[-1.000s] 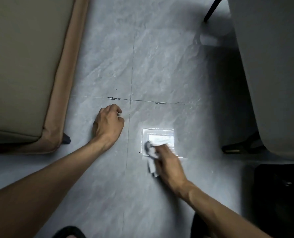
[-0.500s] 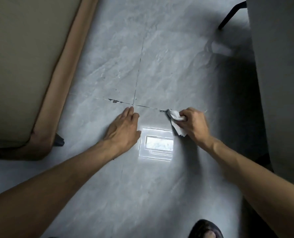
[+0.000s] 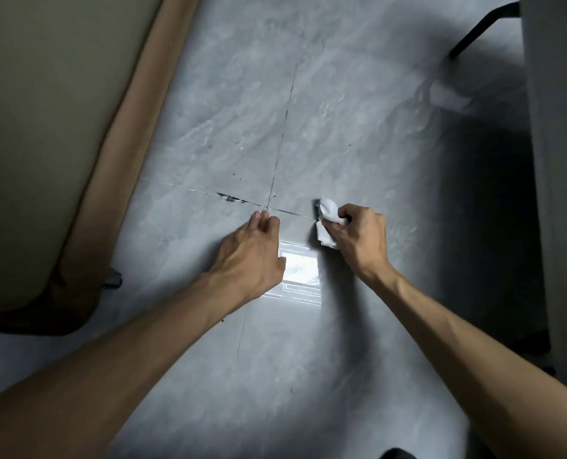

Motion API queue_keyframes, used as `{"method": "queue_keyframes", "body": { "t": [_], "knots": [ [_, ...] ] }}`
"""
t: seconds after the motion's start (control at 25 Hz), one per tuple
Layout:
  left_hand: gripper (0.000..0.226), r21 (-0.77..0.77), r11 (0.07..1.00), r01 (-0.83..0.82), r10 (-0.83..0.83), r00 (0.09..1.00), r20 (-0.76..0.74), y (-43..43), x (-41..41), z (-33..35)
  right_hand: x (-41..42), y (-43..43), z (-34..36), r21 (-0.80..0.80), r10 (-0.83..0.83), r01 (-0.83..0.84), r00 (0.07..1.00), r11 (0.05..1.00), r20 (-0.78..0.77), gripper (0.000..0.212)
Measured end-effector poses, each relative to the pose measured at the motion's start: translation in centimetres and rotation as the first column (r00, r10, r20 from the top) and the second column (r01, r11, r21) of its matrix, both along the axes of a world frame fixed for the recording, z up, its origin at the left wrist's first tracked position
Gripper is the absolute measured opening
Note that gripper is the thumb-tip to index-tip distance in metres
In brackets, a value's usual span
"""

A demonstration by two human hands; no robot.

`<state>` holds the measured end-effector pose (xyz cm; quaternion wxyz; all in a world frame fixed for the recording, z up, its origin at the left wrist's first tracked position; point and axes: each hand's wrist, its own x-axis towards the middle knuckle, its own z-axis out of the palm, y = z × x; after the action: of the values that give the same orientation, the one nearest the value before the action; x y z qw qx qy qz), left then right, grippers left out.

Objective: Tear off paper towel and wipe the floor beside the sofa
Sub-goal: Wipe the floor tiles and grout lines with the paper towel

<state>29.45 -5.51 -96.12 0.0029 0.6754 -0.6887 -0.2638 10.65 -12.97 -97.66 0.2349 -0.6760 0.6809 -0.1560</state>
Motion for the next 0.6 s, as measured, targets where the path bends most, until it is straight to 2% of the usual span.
{"method": "queue_keyframes", "body": {
  "t": [0.24, 0.4, 0.6],
  "knots": [
    [0.062, -0.016, 0.999, 0.037, -0.037, 0.999, -0.018, 0.1, 0.4, 0.0, 0.3, 0.4, -0.2, -0.005, -0.064, 0.064, 0.998, 0.998, 0.007, 0.042],
    [0.067, -0.033, 0.997, 0.071, -0.071, 0.997, -0.001, 0.2, 0.1, 0.0, 2.4, 0.3, -0.6, -0.002, -0.034, 0.034, 0.999, 0.999, 0.015, 0.039],
    [0.067, -0.022, 0.997, 0.075, -0.075, 0.997, -0.008, 0.5, 0.0, 0.0, -1.9, 0.3, 0.4, 0.024, -0.11, 0.11, 0.993, 0.994, -0.034, 0.047]
  ]
}}
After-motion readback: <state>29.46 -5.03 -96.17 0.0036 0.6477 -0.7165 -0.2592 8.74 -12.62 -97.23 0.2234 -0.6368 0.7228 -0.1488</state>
